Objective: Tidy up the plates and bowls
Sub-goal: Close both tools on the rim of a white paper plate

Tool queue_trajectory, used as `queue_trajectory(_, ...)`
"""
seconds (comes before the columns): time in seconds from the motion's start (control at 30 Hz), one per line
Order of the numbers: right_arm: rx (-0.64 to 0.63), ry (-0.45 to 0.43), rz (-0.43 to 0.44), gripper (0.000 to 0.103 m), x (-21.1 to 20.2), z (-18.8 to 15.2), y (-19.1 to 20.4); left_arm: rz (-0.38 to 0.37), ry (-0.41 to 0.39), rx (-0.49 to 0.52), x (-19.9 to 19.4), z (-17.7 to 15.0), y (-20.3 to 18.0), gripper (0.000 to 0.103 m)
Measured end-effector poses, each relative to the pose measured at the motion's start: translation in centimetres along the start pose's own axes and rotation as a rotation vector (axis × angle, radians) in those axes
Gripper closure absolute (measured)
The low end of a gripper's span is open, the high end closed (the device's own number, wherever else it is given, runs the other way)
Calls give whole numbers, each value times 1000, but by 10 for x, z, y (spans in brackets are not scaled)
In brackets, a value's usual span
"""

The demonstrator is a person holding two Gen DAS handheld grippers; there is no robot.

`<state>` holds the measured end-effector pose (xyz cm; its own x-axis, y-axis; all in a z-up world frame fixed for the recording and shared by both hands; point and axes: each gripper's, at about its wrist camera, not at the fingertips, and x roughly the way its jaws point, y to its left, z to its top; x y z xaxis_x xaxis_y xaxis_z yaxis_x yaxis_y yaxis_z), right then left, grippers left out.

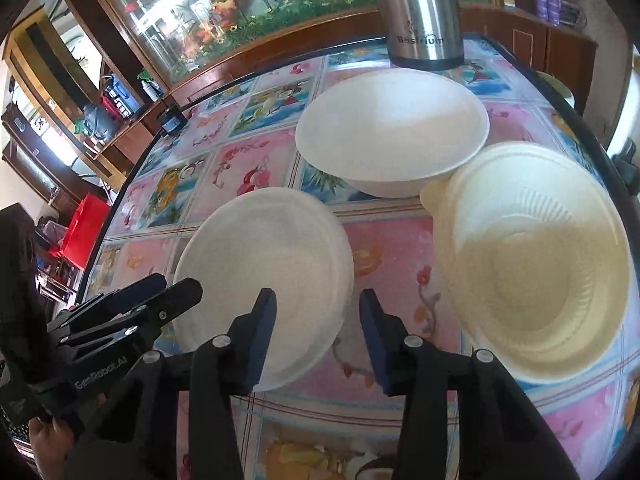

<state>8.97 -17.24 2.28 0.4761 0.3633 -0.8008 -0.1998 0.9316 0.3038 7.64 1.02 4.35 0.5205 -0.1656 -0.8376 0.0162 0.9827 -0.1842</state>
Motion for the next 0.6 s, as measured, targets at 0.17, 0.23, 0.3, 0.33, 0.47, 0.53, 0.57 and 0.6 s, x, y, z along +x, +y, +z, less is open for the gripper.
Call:
queue_trajectory(0.17,-2,5,-6,64,1,4,-2,-5,22,-16,10,6,2,43)
queue_trajectory(0.23,-1,8,-3,67,3,5,-3,-10,34,-16,13,7,2,43)
queue_trajectory(0.3,0,11,-2,74,4,5,-4,1,42,-4,17,8,0,43)
queue_trajectory(0.33,-1,11,1,75,4,5,-4,6,44,1,18,8,-1,43)
queue_trajectory(0.47,-13,8,6,82,5,5,-2,12,47,6,21,8,0,66)
queue_trajectory(0.53,-17,4,9,85,5,5,-3,5,54,4,22,7,1,74)
queue_trajectory(0.57,-23,4,11,86,5,5,-2,1,58,8,23,7,0,82)
queue_trajectory(0.6,-24,5,14,86,6,4,-2,0,58,14,23,7,-1,84)
